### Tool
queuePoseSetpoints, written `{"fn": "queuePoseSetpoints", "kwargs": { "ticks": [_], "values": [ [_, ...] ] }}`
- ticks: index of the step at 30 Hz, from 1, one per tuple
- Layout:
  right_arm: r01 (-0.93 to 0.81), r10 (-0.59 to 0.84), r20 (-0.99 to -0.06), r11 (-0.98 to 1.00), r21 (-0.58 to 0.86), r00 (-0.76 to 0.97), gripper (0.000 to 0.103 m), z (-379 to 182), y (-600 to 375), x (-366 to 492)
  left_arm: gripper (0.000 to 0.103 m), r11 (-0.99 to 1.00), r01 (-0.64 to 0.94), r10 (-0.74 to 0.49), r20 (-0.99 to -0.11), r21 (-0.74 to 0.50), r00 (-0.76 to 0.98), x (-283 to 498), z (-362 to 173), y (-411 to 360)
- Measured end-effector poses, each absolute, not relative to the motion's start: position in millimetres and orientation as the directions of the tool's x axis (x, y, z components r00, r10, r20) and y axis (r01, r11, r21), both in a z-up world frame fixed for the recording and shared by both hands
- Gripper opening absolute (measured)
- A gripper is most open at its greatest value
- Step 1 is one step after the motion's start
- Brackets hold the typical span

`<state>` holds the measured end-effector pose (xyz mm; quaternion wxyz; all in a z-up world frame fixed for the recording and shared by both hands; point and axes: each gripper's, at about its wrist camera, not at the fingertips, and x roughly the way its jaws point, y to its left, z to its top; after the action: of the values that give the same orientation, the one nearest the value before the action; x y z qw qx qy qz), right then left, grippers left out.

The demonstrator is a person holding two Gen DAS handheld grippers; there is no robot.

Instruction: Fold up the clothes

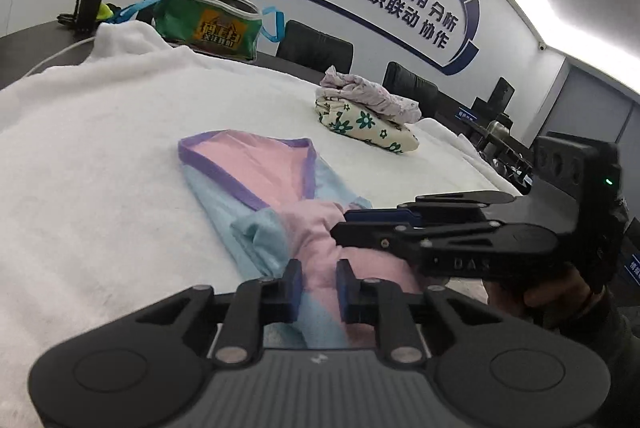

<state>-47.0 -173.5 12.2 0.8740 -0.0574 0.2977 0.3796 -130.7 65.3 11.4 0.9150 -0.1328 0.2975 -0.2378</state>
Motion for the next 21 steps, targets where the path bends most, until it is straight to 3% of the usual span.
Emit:
{"fn": "queuePoseSetpoints", "kwargs": {
  "ticks": [3,4,6,9,11,12,14,15,16,21],
  "values": [
    [-0.704,0.648,-0.51,0.702,0.111,0.566,0.024,27.7,-183.3,-50.7,0.051,0.857,0.368,-0.5,-0.41,-0.361,0.763,-133.1,28.4,76.0],
    [-0.709,0.656,-0.492,0.698,0.105,0.573,0.024,31.3,-183.7,-52.0,0.054,0.86,0.373,-0.494,-0.39,-0.348,0.777,-130.7,34.5,76.5],
    [-0.721,0.667,-0.484,0.686,0.103,0.566,0.026,33.1,-180.9,-51.9,0.052,0.862,0.381,-0.496,-0.397,-0.335,0.772,-116.9,38.7,69.5],
    [-0.72,0.63,-0.567,0.688,0.091,0.531,0.026,19.0,-169.8,-46.9,0.034,0.885,0.339,-0.462,-0.513,-0.318,0.724,-95.8,26.7,51.0],
    [-0.717,0.633,-0.559,0.691,0.095,0.535,0.026,9.8,-171.6,-49.3,0.034,0.904,0.315,-0.426,-0.546,-0.29,0.721,-96.1,19.3,45.2],
    [-0.708,0.63,-0.56,0.698,0.104,0.538,0.026,12.9,-175.5,-50.6,0.039,0.909,0.304,-0.414,-0.532,-0.286,0.739,-100.7,19.9,48.2],
    [-0.692,0.63,-0.519,0.715,0.097,0.578,0.035,26.1,-188.8,-56.8,0.061,0.918,0.283,-0.39,-0.502,-0.278,0.772,-110.0,21.1,54.1],
    [-0.675,0.621,-0.494,0.732,0.088,0.609,0.05,32.6,-197.8,-58.3,0.078,0.925,0.257,-0.368,-0.496,-0.28,0.786,-109.1,22.4,58.3],
    [-0.651,0.603,-0.481,0.754,0.084,0.636,0.058,37.2,-206.5,-55.7,0.082,0.932,0.224,-0.343,-0.494,-0.285,0.799,-105.6,24.1,63.2],
    [-0.521,0.523,-0.529,0.837,0.168,0.668,0.058,35.9,-228.3,-5.0,0.082,0.948,0.068,-0.245,-0.579,-0.31,0.778,-59.6,30.4,79.4]
  ]
}}
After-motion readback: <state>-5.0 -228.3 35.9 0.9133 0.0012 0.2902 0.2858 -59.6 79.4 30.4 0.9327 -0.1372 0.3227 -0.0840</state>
